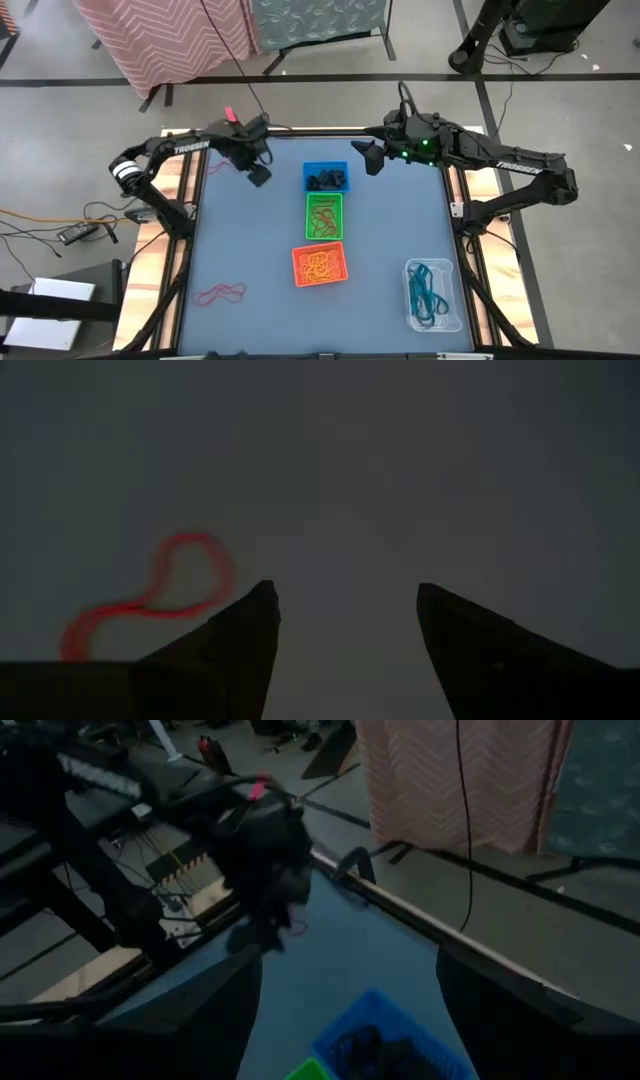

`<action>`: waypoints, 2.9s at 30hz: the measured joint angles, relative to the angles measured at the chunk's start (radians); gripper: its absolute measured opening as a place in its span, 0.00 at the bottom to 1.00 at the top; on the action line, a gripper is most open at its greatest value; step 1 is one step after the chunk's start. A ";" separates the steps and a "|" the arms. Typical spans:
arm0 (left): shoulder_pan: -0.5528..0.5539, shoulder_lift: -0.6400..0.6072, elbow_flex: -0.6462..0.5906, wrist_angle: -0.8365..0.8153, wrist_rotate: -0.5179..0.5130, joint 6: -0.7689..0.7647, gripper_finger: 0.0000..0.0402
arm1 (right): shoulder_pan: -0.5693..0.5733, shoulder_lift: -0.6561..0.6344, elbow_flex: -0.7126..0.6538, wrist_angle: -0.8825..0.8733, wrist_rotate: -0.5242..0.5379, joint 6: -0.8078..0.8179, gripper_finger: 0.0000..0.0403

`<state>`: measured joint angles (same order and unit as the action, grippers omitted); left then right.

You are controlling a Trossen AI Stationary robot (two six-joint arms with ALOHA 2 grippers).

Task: Sort rubber bands into baskets
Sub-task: Put the red rubber band into the green bin

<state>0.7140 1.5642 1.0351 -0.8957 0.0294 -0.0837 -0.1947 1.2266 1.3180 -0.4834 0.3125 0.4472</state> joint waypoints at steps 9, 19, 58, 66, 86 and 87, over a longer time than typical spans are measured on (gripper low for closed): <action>0.179 0.128 0.022 -0.017 -0.045 0.036 0.60 | -0.002 0.000 -0.059 0.068 0.000 0.055 0.77; 0.235 0.253 0.031 -0.026 -0.106 0.080 0.58 | -0.002 0.000 -0.059 0.087 -0.001 0.056 0.77; -0.580 0.075 0.335 0.470 0.258 -0.062 0.00 | -0.048 0.000 -0.058 0.104 -0.019 0.017 0.77; -0.663 0.097 0.333 0.510 0.005 -0.137 0.00 | -0.053 0.000 -0.058 0.097 -0.024 -0.064 0.77; -0.631 0.135 0.099 0.676 -0.072 -0.401 0.00 | -0.061 0.000 -0.058 0.055 -0.028 -0.136 0.77; -0.629 0.134 0.075 0.705 -0.075 -0.427 0.00 | -0.061 0.000 -0.058 0.056 -0.034 -0.135 0.77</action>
<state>0.0846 1.6981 1.1102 -0.1903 -0.0452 -0.5102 -0.2556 1.2266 1.2602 -0.4278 0.2785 0.3123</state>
